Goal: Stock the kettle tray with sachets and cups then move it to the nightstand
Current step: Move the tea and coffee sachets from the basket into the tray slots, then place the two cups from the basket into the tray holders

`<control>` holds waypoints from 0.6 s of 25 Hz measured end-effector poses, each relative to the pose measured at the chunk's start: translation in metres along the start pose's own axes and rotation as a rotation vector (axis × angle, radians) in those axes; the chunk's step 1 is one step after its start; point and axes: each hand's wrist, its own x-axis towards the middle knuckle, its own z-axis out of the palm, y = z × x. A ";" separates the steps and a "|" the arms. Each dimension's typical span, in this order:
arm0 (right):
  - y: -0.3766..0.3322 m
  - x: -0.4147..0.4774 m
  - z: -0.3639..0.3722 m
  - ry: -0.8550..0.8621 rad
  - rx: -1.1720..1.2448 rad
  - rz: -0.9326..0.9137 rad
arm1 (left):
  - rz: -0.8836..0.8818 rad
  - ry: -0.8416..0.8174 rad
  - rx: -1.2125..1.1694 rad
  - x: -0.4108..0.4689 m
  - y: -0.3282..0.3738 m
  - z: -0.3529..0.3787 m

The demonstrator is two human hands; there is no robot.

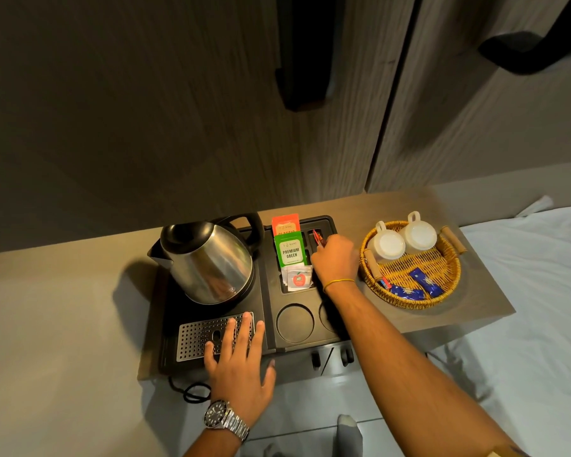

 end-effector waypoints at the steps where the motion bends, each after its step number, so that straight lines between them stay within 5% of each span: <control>1: -0.001 0.001 0.001 0.006 -0.003 -0.004 | 0.002 0.004 0.002 0.000 -0.001 0.001; 9: 0.005 0.008 -0.006 -0.045 0.016 -0.122 | 0.006 0.009 0.016 -0.002 -0.001 0.001; 15: 0.036 0.023 -0.066 0.084 -0.019 -0.248 | 0.011 0.010 0.002 -0.001 0.000 -0.003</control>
